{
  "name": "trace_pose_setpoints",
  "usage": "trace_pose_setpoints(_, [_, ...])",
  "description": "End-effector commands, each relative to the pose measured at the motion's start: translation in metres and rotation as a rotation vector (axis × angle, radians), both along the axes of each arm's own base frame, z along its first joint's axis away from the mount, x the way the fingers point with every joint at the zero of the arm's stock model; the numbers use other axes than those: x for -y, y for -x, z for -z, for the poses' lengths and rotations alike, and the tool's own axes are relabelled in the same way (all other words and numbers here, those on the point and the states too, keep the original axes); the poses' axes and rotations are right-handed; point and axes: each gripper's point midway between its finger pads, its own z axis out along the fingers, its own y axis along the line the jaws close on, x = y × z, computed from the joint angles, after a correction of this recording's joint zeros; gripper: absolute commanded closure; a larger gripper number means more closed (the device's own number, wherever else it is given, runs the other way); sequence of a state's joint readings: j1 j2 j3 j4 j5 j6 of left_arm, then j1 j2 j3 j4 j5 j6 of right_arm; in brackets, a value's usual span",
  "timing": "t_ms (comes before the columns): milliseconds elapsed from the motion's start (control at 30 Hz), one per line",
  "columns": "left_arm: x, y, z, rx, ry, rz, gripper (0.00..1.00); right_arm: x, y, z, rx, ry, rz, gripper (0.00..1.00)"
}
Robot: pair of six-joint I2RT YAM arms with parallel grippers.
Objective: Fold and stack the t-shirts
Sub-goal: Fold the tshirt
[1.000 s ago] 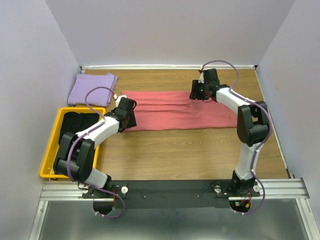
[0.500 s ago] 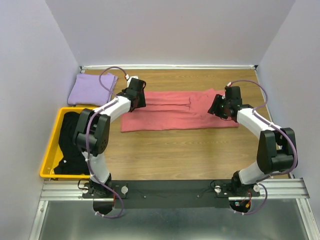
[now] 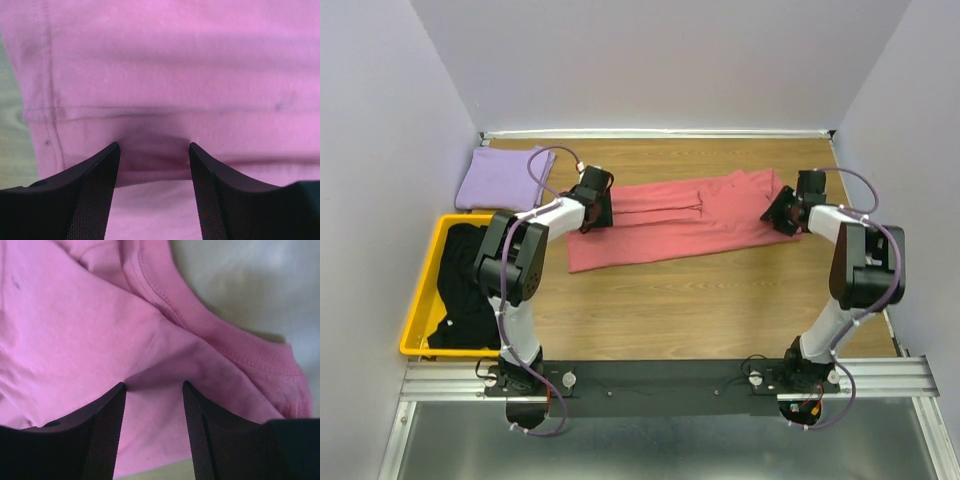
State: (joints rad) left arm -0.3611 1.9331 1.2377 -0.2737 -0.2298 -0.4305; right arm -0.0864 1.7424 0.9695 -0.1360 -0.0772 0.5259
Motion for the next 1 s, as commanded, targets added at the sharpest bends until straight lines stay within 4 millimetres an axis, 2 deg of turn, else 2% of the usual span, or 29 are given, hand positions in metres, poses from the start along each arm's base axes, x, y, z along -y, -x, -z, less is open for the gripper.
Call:
trace_pose_setpoints(0, [-0.001, 0.067, 0.033, -0.197, 0.041, 0.053, 0.35, 0.026, -0.05, 0.012, 0.029, 0.018, 0.023, 0.42])
trace_pose_setpoints(33, [0.005, 0.075, 0.035, -0.218, 0.077, 0.08, 0.35, 0.028, -0.06, 0.032, -0.003, 0.01, 0.017, 0.42])
trace_pose_setpoints(67, [0.011, 0.09, 0.037, -0.243, 0.093, 0.112, 0.35, 0.03, -0.091, 0.015, 0.063, 0.004, -0.005, 0.42])
trace_pose_setpoints(100, [0.019, 0.092, 0.034, -0.241, 0.113, 0.144, 0.35, 0.035, -0.108, 0.016, 0.08, 0.011, -0.007, 0.41])
trace_pose_setpoints(133, [0.035, 0.112, 0.037, -0.291, 0.172, 0.214, 0.35, 0.03, -0.123, 0.015, 0.102, -0.013, -0.045, 0.41])
trace_pose_setpoints(167, [0.043, 0.12, 0.037, -0.303, 0.183, 0.281, 0.35, 0.027, -0.132, 0.04, 0.076, -0.024, -0.085, 0.41])
trace_pose_setpoints(200, [0.051, 0.13, 0.034, -0.316, 0.201, 0.333, 0.35, 0.024, -0.15, 0.032, 0.113, -0.039, -0.107, 0.41])
trace_pose_setpoints(233, [0.068, 0.15, 0.033, -0.357, 0.244, 0.414, 0.35, 0.019, -0.175, 0.009, 0.185, -0.065, -0.143, 0.4])
trace_pose_setpoints(267, [0.075, 0.157, 0.025, -0.35, 0.26, 0.47, 0.35, 0.016, -0.183, 0.012, 0.195, -0.084, -0.16, 0.4])
trace_pose_setpoints(333, [0.09, 0.17, 0.013, -0.347, 0.285, 0.545, 0.34, 0.008, -0.194, -0.006, 0.242, -0.118, -0.196, 0.4])
trace_pose_setpoints(367, [0.097, 0.173, -0.001, -0.329, 0.312, 0.576, 0.32, 0.005, -0.198, -0.018, 0.268, -0.128, -0.204, 0.39])
trace_pose_setpoints(400, [0.106, 0.175, -0.013, -0.315, 0.34, 0.607, 0.3, -0.003, -0.198, -0.038, 0.298, -0.138, -0.228, 0.39])
trace_pose_setpoints(433, [0.111, 0.175, -0.021, -0.298, 0.356, 0.623, 0.29, -0.008, -0.192, -0.039, 0.293, -0.142, -0.24, 0.39])
trace_pose_setpoints(500, [0.12, 0.173, -0.043, -0.251, 0.384, 0.655, 0.26, -0.02, -0.182, -0.054, 0.309, -0.136, -0.281, 0.39])
trace_pose_setpoints(533, [0.124, 0.167, -0.055, -0.223, 0.392, 0.659, 0.26, -0.027, -0.177, -0.078, 0.344, -0.13, -0.302, 0.39])
trace_pose_setpoints(567, [0.122, 0.162, -0.06, -0.204, 0.377, 0.637, 0.25, -0.041, -0.163, -0.074, 0.323, -0.142, -0.325, 0.39])
trace_pose_setpoints(633, [0.118, 0.147, -0.073, -0.145, 0.35, 0.586, 0.26, -0.058, -0.15, -0.082, 0.322, -0.159, -0.354, 0.39])
trace_pose_setpoints(667, [0.105, 0.133, -0.072, -0.111, 0.299, 0.518, 0.26, -0.073, -0.141, -0.098, 0.341, -0.158, -0.375, 0.39])
trace_pose_setpoints(700, [0.094, 0.122, -0.066, -0.095, 0.258, 0.46, 0.28, -0.088, -0.127, -0.087, 0.302, -0.173, -0.385, 0.39])
trace_pose_setpoints(733, [0.089, 0.118, -0.063, -0.099, 0.262, 0.435, 0.3, -0.089, -0.119, -0.086, 0.292, -0.182, -0.377, 0.39])
trace_pose_setpoints(767, [0.08, 0.108, -0.059, -0.088, 0.253, 0.385, 0.34, -0.109, -0.111, -0.093, 0.302, -0.182, -0.396, 0.39])
trace_pose_setpoints(800, [0.066, 0.098, -0.049, -0.097, 0.243, 0.331, 0.36, -0.119, -0.105, -0.092, 0.295, -0.211, -0.379, 0.39])
trace_pose_setpoints(833, [0.057, 0.09, -0.045, -0.086, 0.232, 0.293, 0.39, -0.137, -0.09, -0.08, 0.279, -0.245, -0.409, 0.39])
trace_pose_setpoints(900, [0.045, 0.08, -0.033, -0.091, 0.218, 0.248, 0.43, -0.152, -0.079, -0.08, 0.281, -0.3, -0.391, 0.4])
trace_pose_setpoints(967, [0.043, 0.076, -0.026, -0.103, 0.214, 0.242, 0.45, -0.166, -0.064, -0.067, 0.266, -0.337, -0.402, 0.41])
